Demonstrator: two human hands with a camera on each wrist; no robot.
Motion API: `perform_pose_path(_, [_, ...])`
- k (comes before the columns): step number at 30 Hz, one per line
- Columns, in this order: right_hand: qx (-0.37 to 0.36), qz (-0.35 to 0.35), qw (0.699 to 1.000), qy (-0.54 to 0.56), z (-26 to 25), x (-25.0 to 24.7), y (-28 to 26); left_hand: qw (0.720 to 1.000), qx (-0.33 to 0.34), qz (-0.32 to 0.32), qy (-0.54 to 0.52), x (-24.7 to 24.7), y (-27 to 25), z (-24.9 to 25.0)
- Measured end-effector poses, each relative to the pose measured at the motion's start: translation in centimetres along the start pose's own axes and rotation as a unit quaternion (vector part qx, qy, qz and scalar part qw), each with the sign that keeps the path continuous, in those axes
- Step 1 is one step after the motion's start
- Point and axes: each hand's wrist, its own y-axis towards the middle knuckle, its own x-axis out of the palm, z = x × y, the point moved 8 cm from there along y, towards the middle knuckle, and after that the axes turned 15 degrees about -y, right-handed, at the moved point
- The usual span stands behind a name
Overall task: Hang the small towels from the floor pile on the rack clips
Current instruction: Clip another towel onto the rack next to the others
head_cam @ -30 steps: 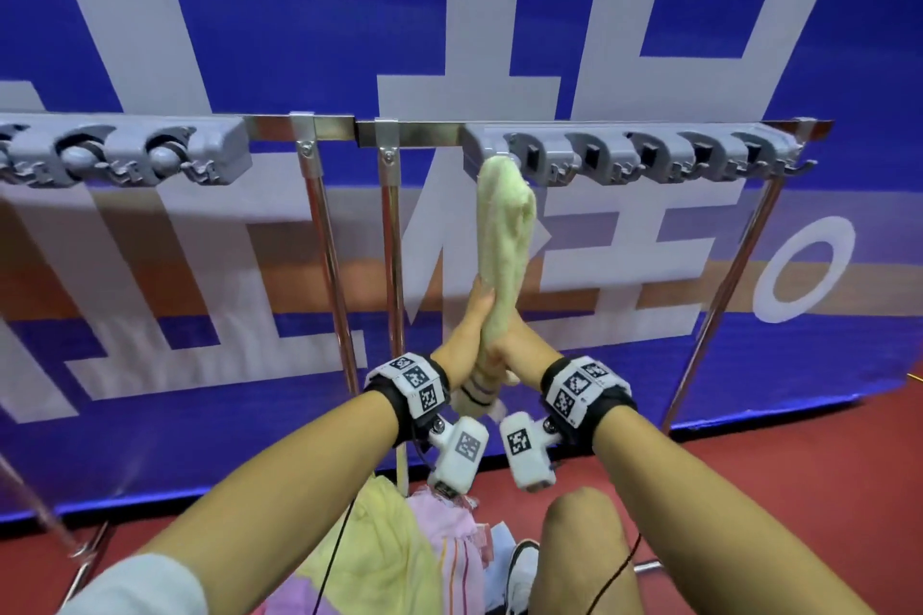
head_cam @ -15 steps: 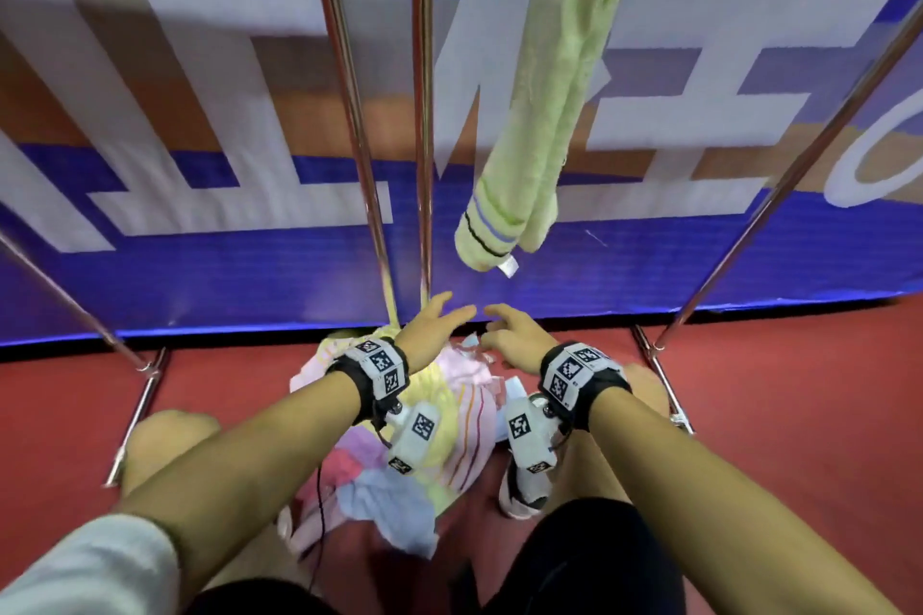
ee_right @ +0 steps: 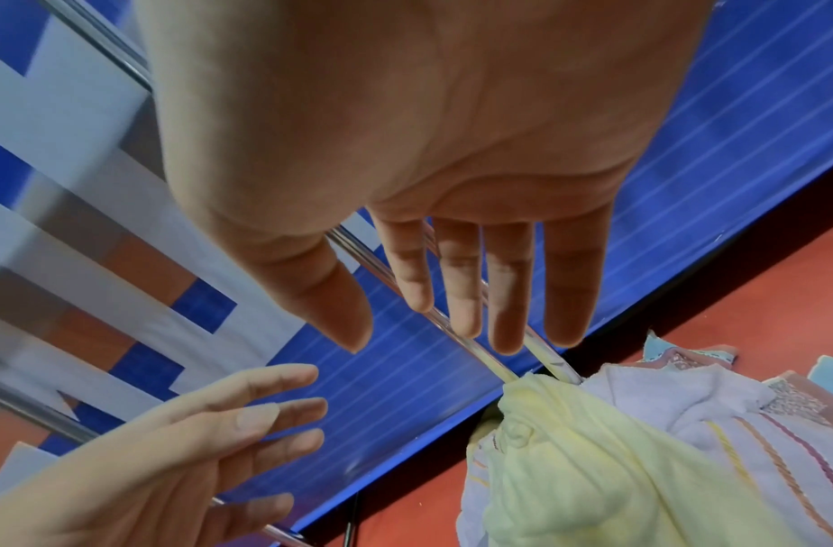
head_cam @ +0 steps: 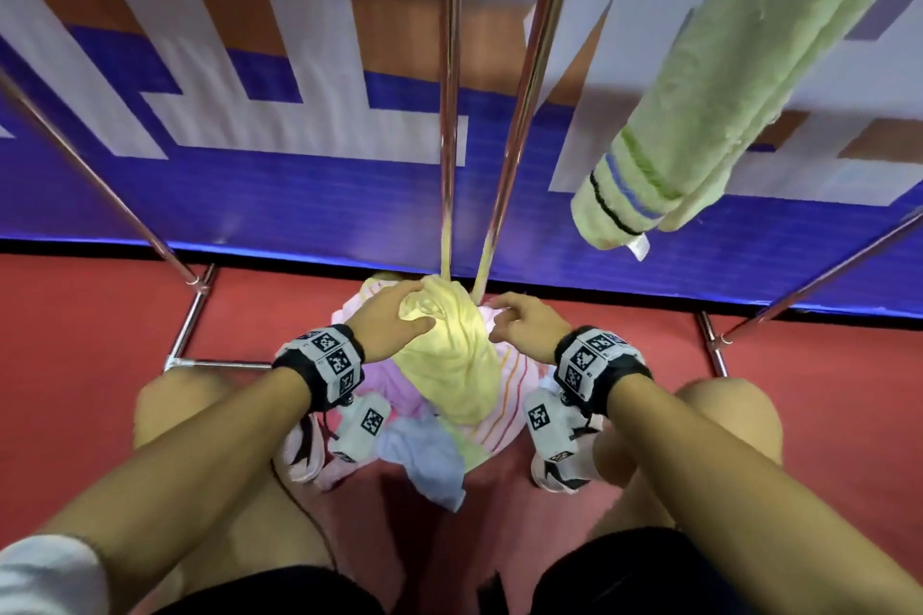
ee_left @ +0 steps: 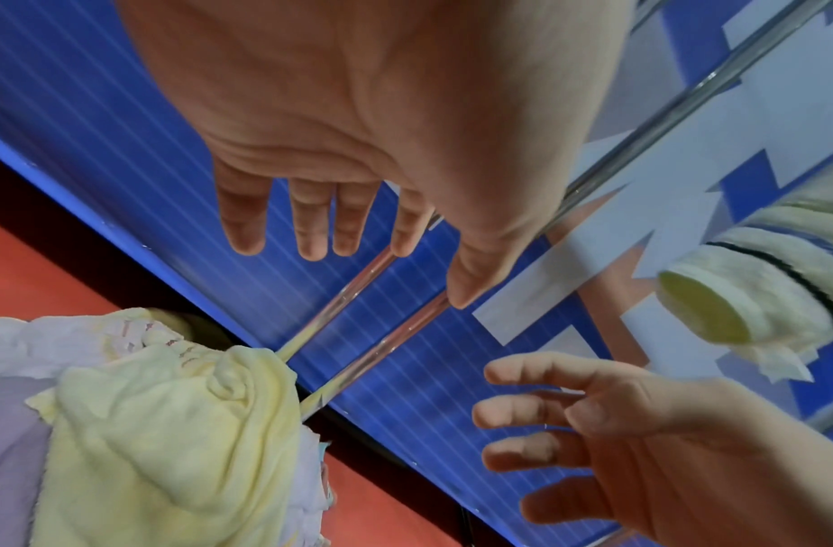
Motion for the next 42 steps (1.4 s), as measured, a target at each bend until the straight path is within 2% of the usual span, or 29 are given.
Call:
perform_pose_path(4, [0.005, -0.011, 0.999, -0.045, -0.3, 1.1, 3.1, 0.999, -0.018, 0.032, -0.006, -2.0, 2.2, -2.2])
perform_pose_path(8, [0.013, -0.014, 0.997, -0.069, -1.1, 2.1, 6.7, 0.991, -0.039, 0.08, -0.095, -3.8, 4.4, -5.8])
perform_pose_path(14, [0.009, -0.046, 0.992, -0.116, -2.6, 4.7, 11.1, 0.937, -0.059, 0.201, -0.279, -6.3, 6.6, -9.3])
perform_pose_path(21, [0.032, -0.073, 0.991, -0.111, -1.6, 9.6, 16.4, 0.902, -0.057, 0.233, -0.36, -7.2, 8.7, -9.4])
perform_pose_path(24, [0.017, -0.093, 0.985, -0.147, -1.1, 12.5, 17.9, 0.895, -0.052, 0.247, -0.368, -7.3, 9.2, -9.5])
perform_pose_path(27, [-0.008, -0.098, 0.979, -0.178, -0.7, 15.2, 19.4, 0.874, -0.035, 0.282, -0.395, -8.3, 9.5, -9.5])
perform_pose_path(29, [-0.051, -0.103, 0.961, -0.252, -0.6, 17.0, 20.3, 0.865, -0.028, 0.297, -0.403, -8.9, 9.8, -9.6])
perform_pose_path(31, [-0.103, -0.125, 0.918, -0.361, -0.1, 19.0, 20.8, 0.863, -0.029, 0.299, -0.406, -9.0, 10.0, -9.7])
perform_pose_path(34, [-0.088, -0.165, 0.853, -0.486, 2.9, 20.7, 21.3, 0.865, -0.031, 0.301, -0.4, -8.9, 10.0, -10.0])
perform_pose_path(36, [-0.073, -0.165, 0.833, -0.523, 4.5, 20.8, 21.4, 0.866, -0.032, 0.302, -0.397, -8.8, 10.0, -10.1])
perform_pose_path(39, [-0.079, -0.13, 0.848, -0.508, 5.0, 20.1, 21.7, 0.872, -0.034, 0.29, -0.393, -8.4, 10.1, -9.8])
perform_pose_path(42, [-0.102, -0.021, 0.91, -0.402, 2.8, 17.3, 21.3, 0.883, -0.031, 0.263, -0.387, -7.9, 9.9, -9.2])
